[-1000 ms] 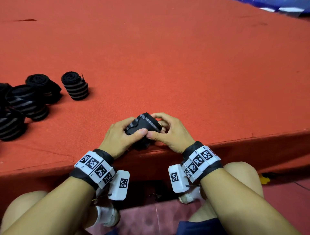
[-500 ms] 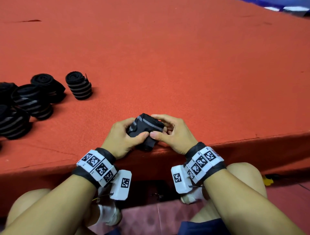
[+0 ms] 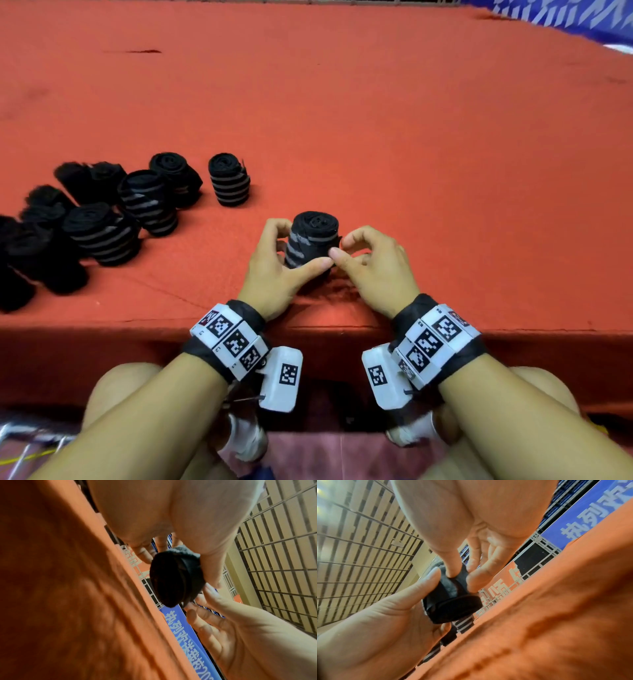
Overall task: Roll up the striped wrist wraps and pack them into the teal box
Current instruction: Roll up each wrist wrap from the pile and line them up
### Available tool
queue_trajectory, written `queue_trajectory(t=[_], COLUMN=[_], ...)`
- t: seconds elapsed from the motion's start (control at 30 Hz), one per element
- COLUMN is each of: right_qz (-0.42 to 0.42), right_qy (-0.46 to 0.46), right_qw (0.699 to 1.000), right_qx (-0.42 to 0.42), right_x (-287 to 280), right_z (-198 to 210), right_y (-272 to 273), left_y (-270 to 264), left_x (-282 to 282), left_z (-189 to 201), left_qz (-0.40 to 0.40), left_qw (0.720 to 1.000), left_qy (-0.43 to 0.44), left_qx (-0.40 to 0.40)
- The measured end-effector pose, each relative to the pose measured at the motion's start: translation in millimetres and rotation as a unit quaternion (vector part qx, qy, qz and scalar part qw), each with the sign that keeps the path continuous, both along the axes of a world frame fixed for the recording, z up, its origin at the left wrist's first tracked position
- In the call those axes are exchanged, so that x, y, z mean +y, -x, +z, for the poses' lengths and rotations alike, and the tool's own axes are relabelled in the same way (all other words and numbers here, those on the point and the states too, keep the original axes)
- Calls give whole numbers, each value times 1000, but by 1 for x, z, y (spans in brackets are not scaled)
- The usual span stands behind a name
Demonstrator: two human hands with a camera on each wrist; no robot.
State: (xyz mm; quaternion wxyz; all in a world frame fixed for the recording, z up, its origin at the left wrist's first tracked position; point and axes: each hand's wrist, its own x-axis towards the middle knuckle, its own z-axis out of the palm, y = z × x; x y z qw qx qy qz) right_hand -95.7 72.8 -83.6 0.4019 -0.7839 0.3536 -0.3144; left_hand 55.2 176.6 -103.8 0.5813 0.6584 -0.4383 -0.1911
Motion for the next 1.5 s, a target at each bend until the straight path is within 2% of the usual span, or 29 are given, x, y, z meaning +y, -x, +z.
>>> queue_trajectory(t=[0.13,0.37,0.57,0.8,1.03,1.37,1.5], right_qz=[19,74,66,89,73,63,72], right_qy=[5,20,63,73,35,27,48], right_qw=[1000,997,994,991,995,982,980], right_qx=[-9,34,56,75,64,177,180], right_x=[12,33,39,35,37,30,41], right_z=[18,32,28,26,12,22,36], right_y=[-37,-105,-146,-189,-200,-188,-175], left_y=[-22,-57,-80,-98,-108,-101,-96], left_x=[17,44,57,62,52,54,71], left_z=[5,8,13,13,5,24,35], left_qz=[43,52,75,90,125,144,177], left_qw=[999,991,990,986,980,978,973], left_qy=[12,86,81,66,-20,-76,-109], left_qx=[23,90,83,120,152,131,98])
